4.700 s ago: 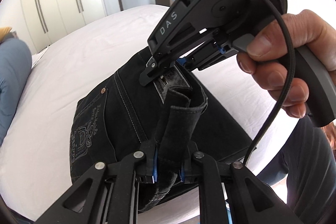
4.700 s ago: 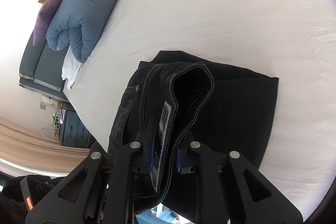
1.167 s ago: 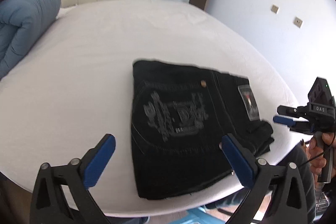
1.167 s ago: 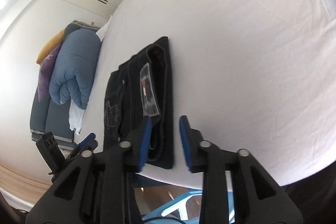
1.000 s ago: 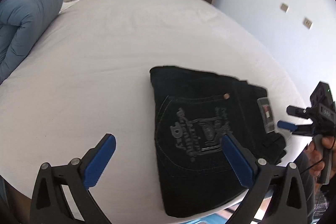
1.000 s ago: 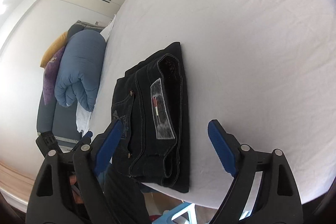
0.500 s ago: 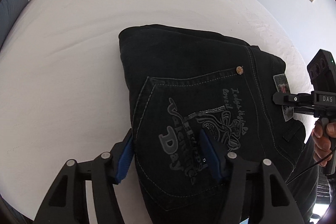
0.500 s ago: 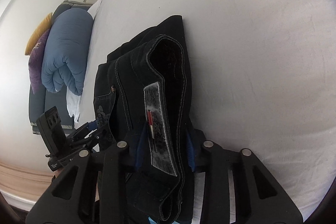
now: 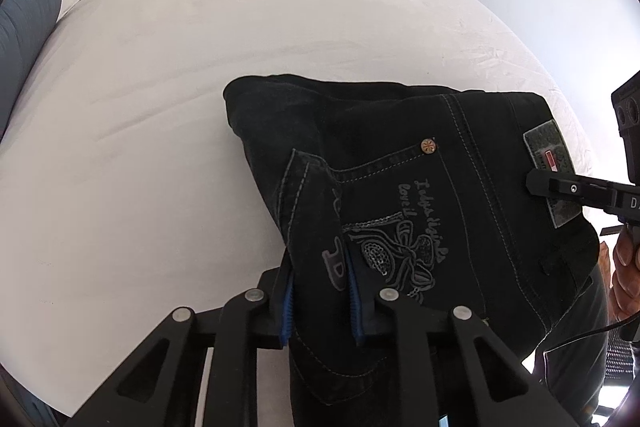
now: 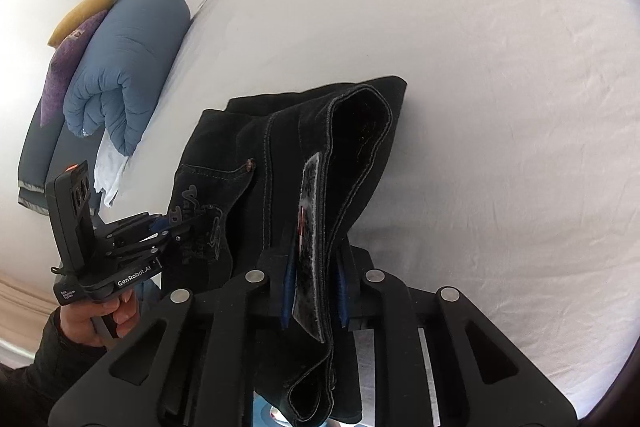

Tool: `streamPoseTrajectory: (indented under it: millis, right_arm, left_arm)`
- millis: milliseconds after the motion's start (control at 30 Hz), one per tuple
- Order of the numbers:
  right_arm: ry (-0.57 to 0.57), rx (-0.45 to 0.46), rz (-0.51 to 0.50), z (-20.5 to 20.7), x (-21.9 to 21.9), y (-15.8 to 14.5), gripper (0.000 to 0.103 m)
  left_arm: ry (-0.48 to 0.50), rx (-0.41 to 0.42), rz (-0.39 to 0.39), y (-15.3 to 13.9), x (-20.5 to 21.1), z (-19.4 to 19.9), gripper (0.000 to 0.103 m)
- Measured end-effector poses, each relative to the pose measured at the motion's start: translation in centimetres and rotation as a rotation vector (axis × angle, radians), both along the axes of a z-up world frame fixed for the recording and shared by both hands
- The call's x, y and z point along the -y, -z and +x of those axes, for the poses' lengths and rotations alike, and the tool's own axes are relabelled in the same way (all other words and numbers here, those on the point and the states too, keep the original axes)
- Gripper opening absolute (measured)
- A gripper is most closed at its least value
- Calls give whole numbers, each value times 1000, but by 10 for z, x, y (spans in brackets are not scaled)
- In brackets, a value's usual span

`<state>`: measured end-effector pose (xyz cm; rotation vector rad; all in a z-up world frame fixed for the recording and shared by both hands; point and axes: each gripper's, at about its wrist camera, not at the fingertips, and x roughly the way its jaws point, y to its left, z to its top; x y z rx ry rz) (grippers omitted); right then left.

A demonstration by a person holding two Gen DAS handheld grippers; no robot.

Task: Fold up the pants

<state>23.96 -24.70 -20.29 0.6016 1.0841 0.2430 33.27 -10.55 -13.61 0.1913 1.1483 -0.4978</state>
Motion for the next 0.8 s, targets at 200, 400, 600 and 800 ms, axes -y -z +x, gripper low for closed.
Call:
streamPoseTrajectory:
  millis: [200, 400, 600, 800]
  right_arm:
    - [-9, 79, -15, 10, 9, -37, 15]
    - [-4, 127, -32, 33, 45, -65, 15]
    - [32, 94, 7, 77, 90, -48, 15]
    - [53, -5, 40, 104, 121, 13, 15]
  left_arm:
    - [-4, 62, -25, -30, 1, 7, 22]
    - [2, 123, -30, -53, 19, 38, 22]
    - [9, 111, -10, -34, 41, 76, 22]
    - [12, 71, 30, 7, 68, 91, 27]
